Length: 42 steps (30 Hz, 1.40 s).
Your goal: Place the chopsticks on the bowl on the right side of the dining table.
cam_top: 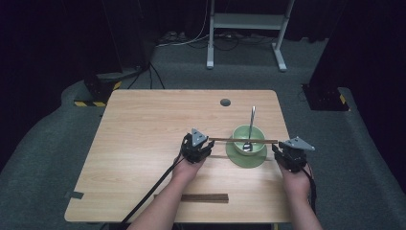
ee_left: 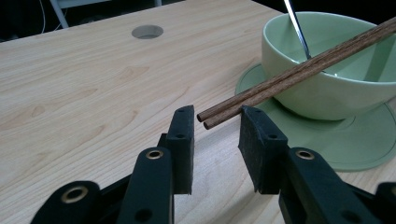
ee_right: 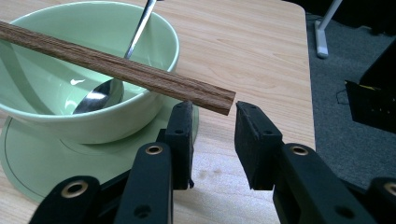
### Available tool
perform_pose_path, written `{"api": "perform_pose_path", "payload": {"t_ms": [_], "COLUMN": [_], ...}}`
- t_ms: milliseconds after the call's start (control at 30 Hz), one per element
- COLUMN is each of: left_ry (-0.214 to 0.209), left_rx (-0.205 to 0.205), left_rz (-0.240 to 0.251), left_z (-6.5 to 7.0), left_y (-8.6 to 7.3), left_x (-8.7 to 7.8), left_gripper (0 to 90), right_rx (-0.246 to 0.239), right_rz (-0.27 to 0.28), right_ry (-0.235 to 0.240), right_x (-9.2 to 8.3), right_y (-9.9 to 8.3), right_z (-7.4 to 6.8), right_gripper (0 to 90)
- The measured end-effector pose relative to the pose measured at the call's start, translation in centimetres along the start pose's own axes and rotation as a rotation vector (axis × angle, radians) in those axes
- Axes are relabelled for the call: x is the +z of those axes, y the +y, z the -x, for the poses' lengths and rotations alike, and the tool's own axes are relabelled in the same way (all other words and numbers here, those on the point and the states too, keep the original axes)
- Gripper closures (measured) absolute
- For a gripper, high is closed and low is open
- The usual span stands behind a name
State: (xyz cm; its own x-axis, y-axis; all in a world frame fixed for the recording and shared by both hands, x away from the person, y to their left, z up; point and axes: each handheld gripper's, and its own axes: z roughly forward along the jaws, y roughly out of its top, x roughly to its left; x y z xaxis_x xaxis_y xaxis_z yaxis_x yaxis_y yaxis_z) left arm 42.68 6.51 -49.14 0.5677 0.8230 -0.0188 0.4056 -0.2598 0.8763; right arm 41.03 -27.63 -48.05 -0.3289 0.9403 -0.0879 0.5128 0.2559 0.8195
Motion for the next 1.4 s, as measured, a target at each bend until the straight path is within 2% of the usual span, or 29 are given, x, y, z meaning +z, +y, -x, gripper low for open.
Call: {"api": "perform_pose_path", "payload": {"t_ms": [367, 600, 767, 1033, 1400], "left_ry": [0.013, 0.025, 0.021, 0.026, 0.030], "left_rx": [0.014, 0.004, -0.009, -0.003, 0.004], "left_rz": [-0.001, 0.002, 0.011, 0.019, 0.015], "left_z": [0.30, -0.01, -0.37, -0.19, -0.01], "left_y": [-0.14, -0.36, -0.67, -0.72, -0.75], "left_x": [-0.02, -0.27, -0.73, -0.85, -0.59], "left_gripper": [67.6, 66.4, 71.2, 78.5, 82.8], "right_rx": [0.000, 0.001, 0.000, 0.002, 0.007], "right_rz": [-0.003, 0.000, 0.001, -0.001, -0.002], "right_ry": [-0.001, -0.004, -0.005, -0.012, -0.013], "right_x": [0.10, 0.03, 0.11, 0.12, 0.13], "right_y": [-0.08, -0.10, -0.10, -0.17, -0.35], "right_z": [-0.04, -0.01, -0.01, 0.01, 0.22], "right_gripper": [67.9, 69.4, 69.9, 71.0, 73.1]}}
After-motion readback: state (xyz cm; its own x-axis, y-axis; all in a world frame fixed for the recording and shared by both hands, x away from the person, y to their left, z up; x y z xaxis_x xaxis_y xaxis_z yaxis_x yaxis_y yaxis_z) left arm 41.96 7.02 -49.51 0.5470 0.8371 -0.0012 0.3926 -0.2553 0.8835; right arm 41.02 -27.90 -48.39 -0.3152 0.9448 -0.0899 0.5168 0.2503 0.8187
